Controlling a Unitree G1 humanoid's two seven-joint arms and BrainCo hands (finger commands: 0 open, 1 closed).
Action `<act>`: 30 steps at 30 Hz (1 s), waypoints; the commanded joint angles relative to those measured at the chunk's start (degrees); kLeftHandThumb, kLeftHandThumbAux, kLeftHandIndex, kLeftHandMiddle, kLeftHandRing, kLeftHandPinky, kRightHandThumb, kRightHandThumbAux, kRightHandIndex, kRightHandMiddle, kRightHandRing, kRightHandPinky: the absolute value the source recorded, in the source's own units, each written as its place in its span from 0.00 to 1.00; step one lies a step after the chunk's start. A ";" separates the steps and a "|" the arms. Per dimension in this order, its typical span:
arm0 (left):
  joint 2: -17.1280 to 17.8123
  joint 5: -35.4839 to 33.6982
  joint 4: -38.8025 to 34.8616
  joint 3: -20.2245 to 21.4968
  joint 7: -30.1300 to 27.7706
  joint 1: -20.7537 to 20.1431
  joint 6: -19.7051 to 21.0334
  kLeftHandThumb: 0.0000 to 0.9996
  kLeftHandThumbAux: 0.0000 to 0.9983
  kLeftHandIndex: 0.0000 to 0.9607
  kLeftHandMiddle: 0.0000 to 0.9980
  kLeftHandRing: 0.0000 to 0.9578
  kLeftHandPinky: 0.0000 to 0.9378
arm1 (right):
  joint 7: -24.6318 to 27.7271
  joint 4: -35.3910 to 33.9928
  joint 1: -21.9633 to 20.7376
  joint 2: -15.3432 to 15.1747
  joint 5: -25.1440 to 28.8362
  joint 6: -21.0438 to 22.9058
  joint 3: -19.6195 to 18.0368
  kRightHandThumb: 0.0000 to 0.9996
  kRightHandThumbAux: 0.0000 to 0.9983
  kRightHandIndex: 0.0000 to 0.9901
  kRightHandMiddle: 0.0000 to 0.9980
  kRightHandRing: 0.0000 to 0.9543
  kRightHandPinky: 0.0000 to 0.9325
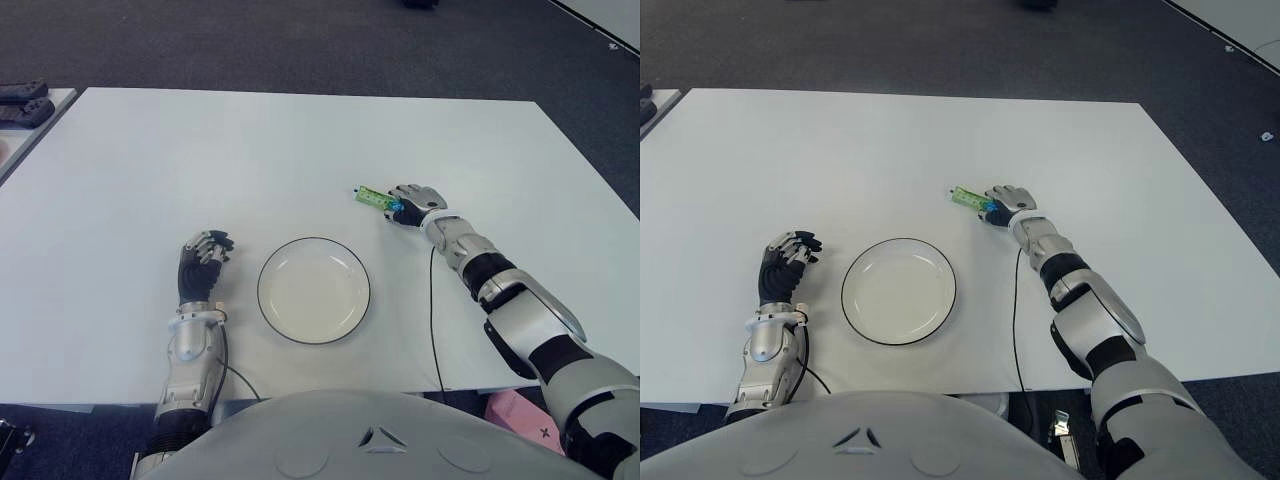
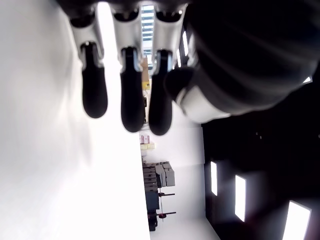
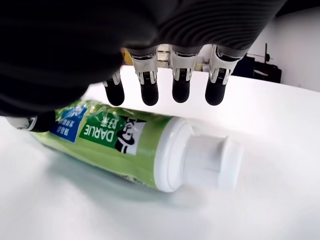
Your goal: Put the toothpaste on the table into the plate.
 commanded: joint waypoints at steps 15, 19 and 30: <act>-0.26 -0.22 -0.94 0.02 -0.50 3.70 3.64 0.70 0.73 0.44 0.49 0.52 0.56 | -1.64 5.16 7.45 3.11 -0.64 3.79 1.59 0.55 0.15 0.00 0.00 0.00 0.00; -0.15 -0.44 -1.07 0.09 -0.66 4.22 3.04 0.70 0.73 0.44 0.50 0.52 0.56 | -2.28 8.80 6.72 4.56 0.20 4.44 0.96 0.55 0.19 0.00 0.00 0.00 0.00; -0.10 -1.20 -1.50 0.51 -0.81 4.89 2.88 0.71 0.73 0.45 0.50 0.52 0.56 | -5.12 11.76 7.47 6.44 3.39 6.16 -2.21 0.53 0.33 0.00 0.00 0.00 0.00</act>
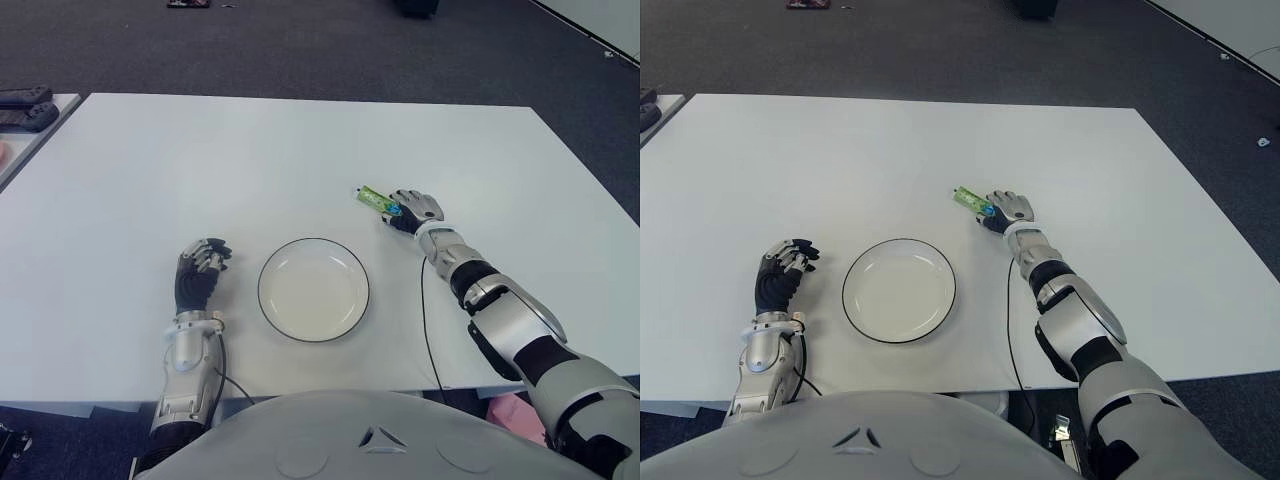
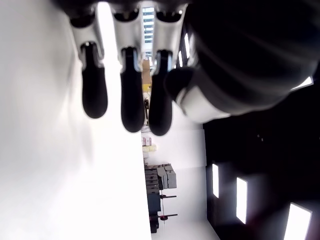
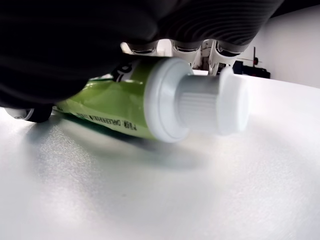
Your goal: Put the toothpaste on the table into the plate.
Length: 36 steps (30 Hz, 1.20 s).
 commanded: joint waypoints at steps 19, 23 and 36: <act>-0.03 -1.45 0.55 0.38 -1.74 1.61 2.14 0.71 0.72 0.45 0.50 0.51 0.53 | -7.92 5.04 8.05 1.82 5.66 -1.67 -5.58 0.62 0.58 0.26 0.27 0.30 0.37; -0.09 -1.40 0.59 0.44 -1.59 1.43 2.36 0.71 0.72 0.45 0.50 0.51 0.54 | -9.74 6.19 8.51 1.34 6.27 -4.06 -6.66 0.69 0.67 0.38 0.37 0.40 0.46; -0.48 -1.59 0.99 0.57 -1.33 0.71 2.56 0.71 0.72 0.45 0.50 0.52 0.55 | -12.66 5.65 8.05 2.26 7.28 -4.94 -8.61 0.84 0.68 0.39 0.53 0.76 0.80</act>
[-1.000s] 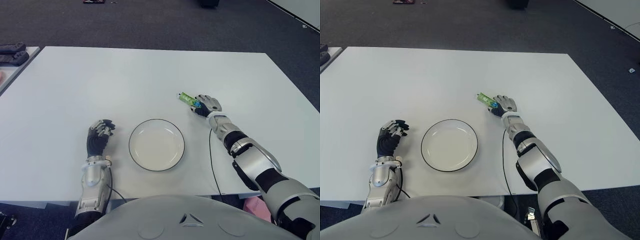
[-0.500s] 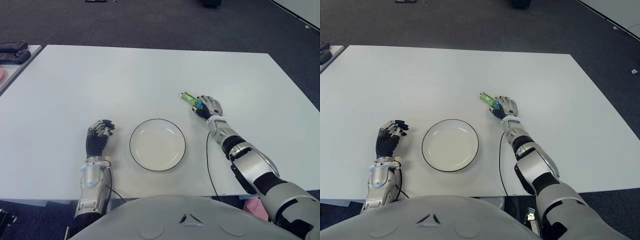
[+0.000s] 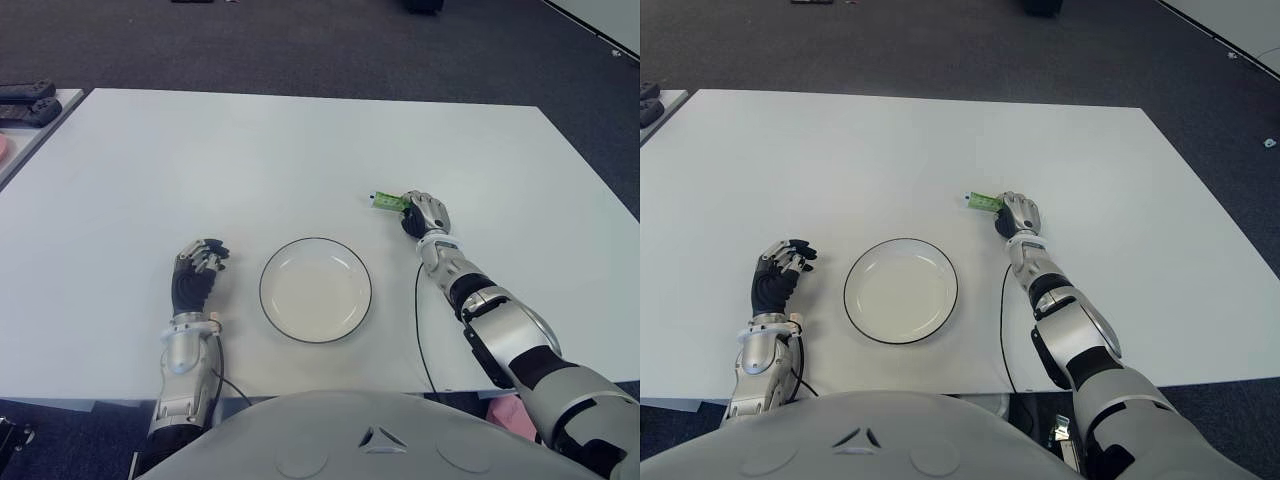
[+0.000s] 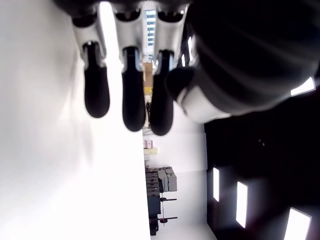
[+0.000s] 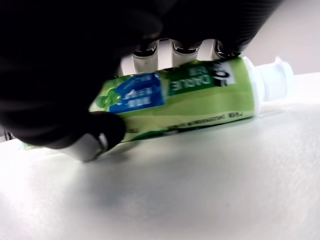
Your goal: Put the toothpaste on the table into the plate.
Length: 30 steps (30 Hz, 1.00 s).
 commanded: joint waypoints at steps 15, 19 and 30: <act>-1.07 -0.31 2.37 0.22 0.18 0.02 1.85 0.71 0.72 0.45 0.51 0.52 0.56 | 0.09 2.90 4.04 0.37 -0.08 1.05 0.25 0.85 0.67 0.44 0.51 0.86 0.91; -1.12 -0.24 2.49 0.18 0.13 -0.13 1.80 0.71 0.72 0.45 0.50 0.52 0.56 | -0.36 2.75 3.88 0.16 -0.21 0.61 0.37 0.85 0.67 0.45 0.50 0.87 0.92; -1.14 -0.08 2.90 0.12 0.12 -0.60 1.78 0.71 0.72 0.45 0.50 0.52 0.55 | -3.22 1.98 3.52 -0.20 -0.17 -1.62 0.20 0.85 0.68 0.42 0.60 0.88 0.93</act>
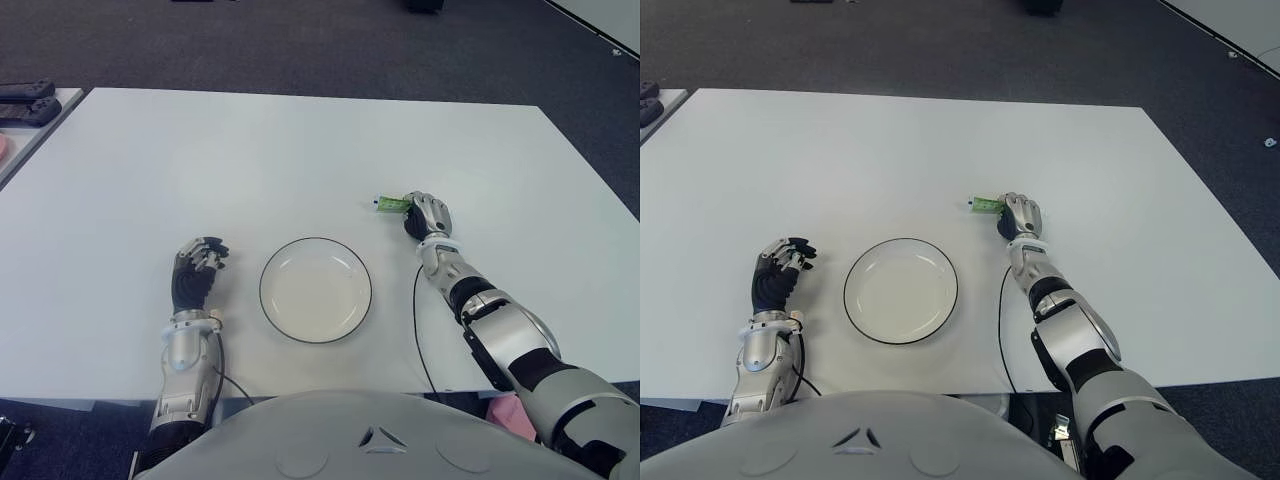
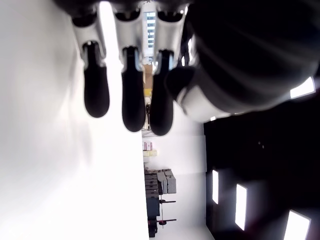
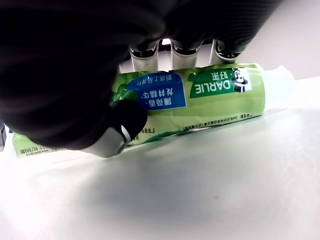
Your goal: Put the toothpaste on the table into the plate.
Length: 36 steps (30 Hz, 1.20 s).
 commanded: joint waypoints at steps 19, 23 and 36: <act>-0.91 -0.03 3.17 0.41 0.40 -0.41 1.83 0.71 0.72 0.45 0.50 0.52 0.56 | -7.89 -15.83 6.54 -2.14 2.17 -12.57 -3.83 0.84 0.68 0.40 0.57 0.87 0.91; -0.92 -0.02 3.59 0.43 0.32 -0.63 1.33 0.71 0.72 0.45 0.50 0.52 0.56 | -8.55 -25.03 10.10 -2.87 1.88 -14.15 -4.81 0.84 0.68 0.40 0.57 0.87 0.91; -1.09 0.62 3.68 0.26 0.60 -0.95 1.73 0.71 0.72 0.45 0.50 0.52 0.55 | -7.38 -43.99 17.85 -2.17 1.92 -21.37 -7.03 0.85 0.68 0.40 0.56 0.90 0.95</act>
